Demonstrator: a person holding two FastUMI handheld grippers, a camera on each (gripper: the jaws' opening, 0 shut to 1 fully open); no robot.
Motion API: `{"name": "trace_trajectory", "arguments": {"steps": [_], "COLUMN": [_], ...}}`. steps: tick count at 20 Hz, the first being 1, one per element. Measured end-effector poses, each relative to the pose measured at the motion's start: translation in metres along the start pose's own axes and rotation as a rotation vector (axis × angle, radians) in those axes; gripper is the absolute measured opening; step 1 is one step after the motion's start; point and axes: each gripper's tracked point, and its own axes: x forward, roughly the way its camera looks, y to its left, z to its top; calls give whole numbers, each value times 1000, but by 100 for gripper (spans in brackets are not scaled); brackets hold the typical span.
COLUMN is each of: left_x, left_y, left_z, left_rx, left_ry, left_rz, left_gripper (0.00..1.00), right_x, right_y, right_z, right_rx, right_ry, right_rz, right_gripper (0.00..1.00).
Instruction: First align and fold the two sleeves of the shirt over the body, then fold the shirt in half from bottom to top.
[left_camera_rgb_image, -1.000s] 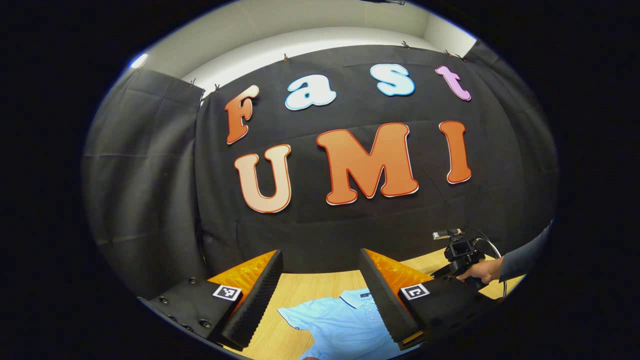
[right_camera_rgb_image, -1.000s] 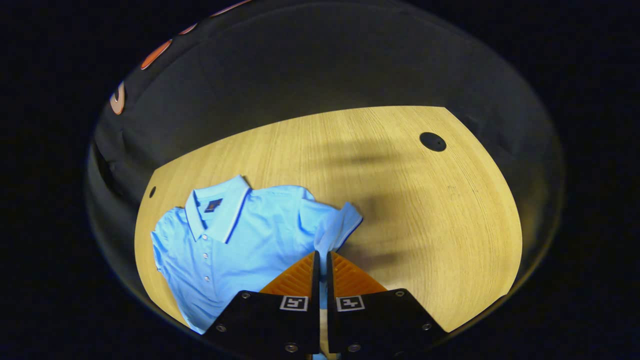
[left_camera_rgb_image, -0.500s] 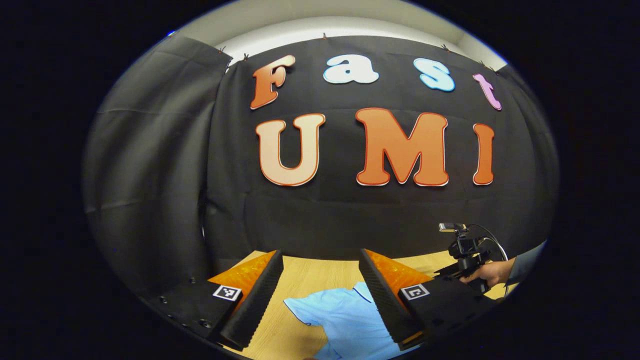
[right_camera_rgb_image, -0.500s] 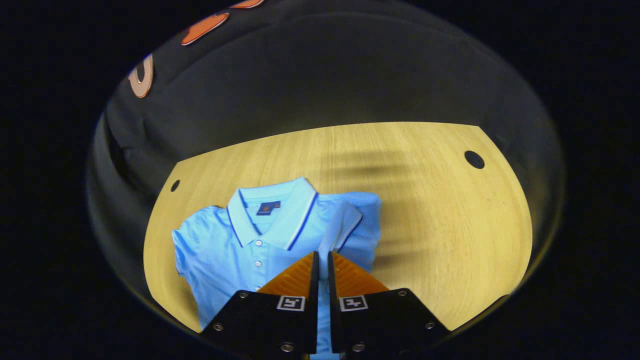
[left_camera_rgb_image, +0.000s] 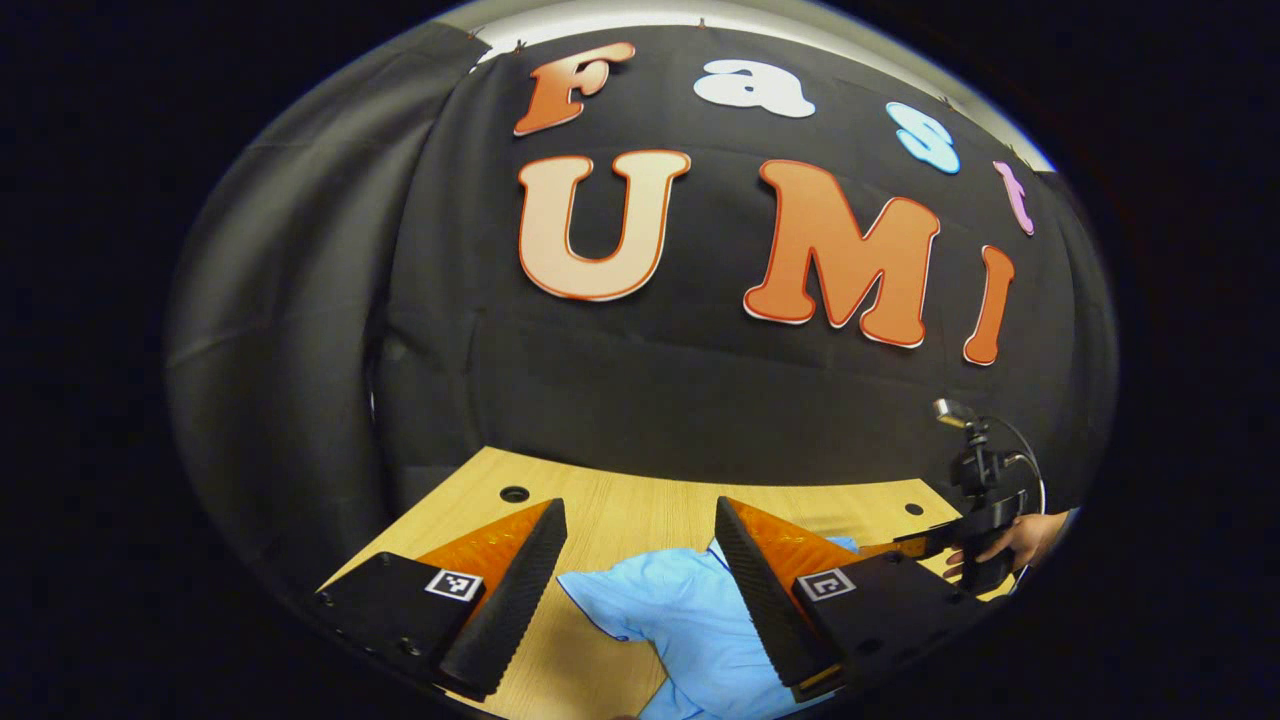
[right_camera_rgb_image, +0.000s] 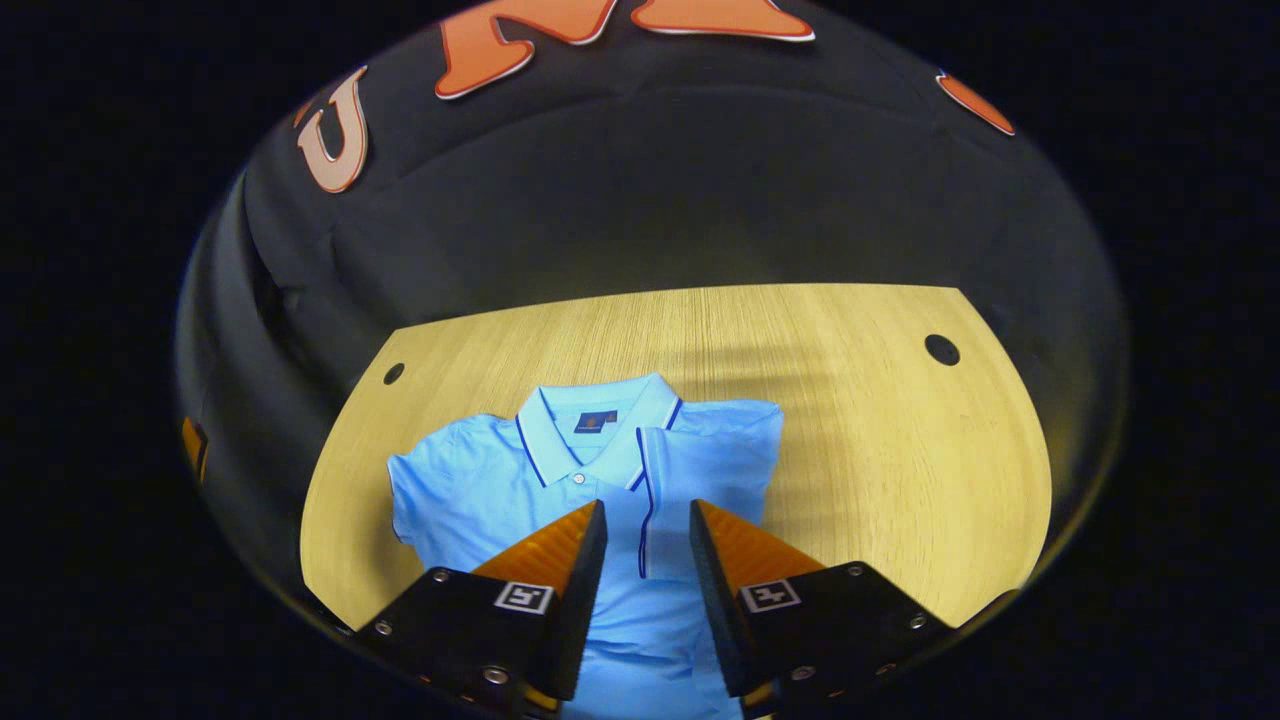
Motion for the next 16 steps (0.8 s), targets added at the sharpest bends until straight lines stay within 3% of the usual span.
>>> {"name": "trace_trajectory", "arguments": {"steps": [1,2,4,6,11,16], "left_x": [6,12,28,47,76,102], "left_y": [4,8,13,12,14,31], "left_z": [-4,-9,-21,-46,-95,-172], "left_rx": [10,27,35,16,-71,-72], "left_ry": [18,42,97,199,451,718], "left_rz": [-3,-6,-31,-68,-113,-35], "left_gripper": [97,97,97,97,97,100], "right_x": [-11,-19,-31,-55,-98,-135], "right_y": [-1,-4,-11,-17,-43,-60], "right_z": [3,5,4,1,-26,-53], "right_rx": [11,21,34,53,117,166], "right_ry": [-18,-37,-73,-108,-163,-215], "right_rz": [0,-10,-45,-76,-159,-201], "right_gripper": [56,77,92,96,97,97]}}
